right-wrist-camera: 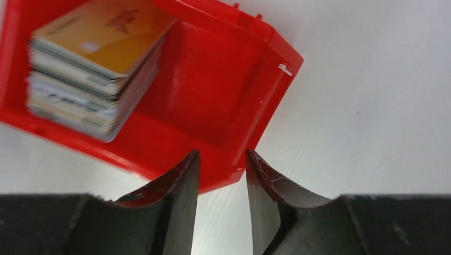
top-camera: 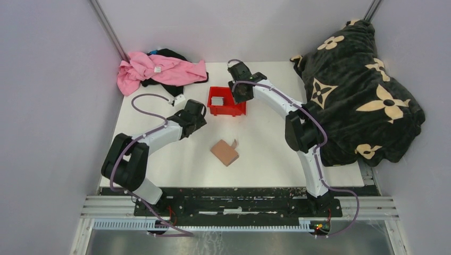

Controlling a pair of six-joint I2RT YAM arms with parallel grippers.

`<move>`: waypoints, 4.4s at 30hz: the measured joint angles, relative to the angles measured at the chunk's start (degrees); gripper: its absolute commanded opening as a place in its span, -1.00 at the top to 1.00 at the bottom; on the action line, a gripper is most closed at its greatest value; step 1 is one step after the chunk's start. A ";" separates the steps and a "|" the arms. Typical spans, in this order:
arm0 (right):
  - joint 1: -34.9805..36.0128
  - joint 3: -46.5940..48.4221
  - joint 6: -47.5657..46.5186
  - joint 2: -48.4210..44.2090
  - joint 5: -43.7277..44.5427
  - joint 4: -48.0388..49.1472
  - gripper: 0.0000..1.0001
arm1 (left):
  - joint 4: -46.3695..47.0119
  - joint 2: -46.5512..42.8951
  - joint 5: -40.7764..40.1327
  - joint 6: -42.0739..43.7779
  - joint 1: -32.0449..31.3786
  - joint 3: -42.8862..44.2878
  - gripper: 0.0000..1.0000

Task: Put the credit cards into the card holder
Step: Adjust the storage box at the center of the board, then pick up the credit card from the storage box.

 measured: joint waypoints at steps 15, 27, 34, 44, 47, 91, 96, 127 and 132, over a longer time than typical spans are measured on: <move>-2.14 -2.03 1.79 4.22 -3.85 3.50 0.24 | 1.18 17.18 3.34 0.00 1.92 15.45 -0.40; -2.16 -9.70 5.66 0.07 -7.58 6.08 0.28 | -0.17 24.46 3.45 0.61 3.19 23.17 -0.39; -1.22 -10.88 7.52 -0.48 -8.70 5.68 0.28 | -0.42 25.88 3.45 2.14 3.69 26.01 -0.39; 0.57 -7.82 7.98 -0.52 -10.19 2.91 0.29 | -0.52 26.56 3.52 2.64 4.63 27.08 -0.39; 1.49 -5.38 7.96 -0.50 -10.99 1.97 0.29 | -0.50 26.56 3.56 2.69 4.94 27.45 -0.39; -3.69 30.99 3.39 24.22 -22.49 3.76 -0.22 | -0.15 24.59 6.71 2.58 6.40 23.39 -0.41; -4.31 30.71 3.41 24.33 -24.13 4.59 -0.15 | -0.20 24.61 6.78 2.60 6.73 23.65 -0.41; -5.16 19.04 4.13 17.75 -27.12 7.41 0.11 | 1.38 26.45 12.26 2.62 6.84 26.43 -0.34; -5.16 19.04 4.31 17.31 -27.10 6.54 0.14 | 1.40 26.45 12.26 2.62 6.80 26.40 -0.34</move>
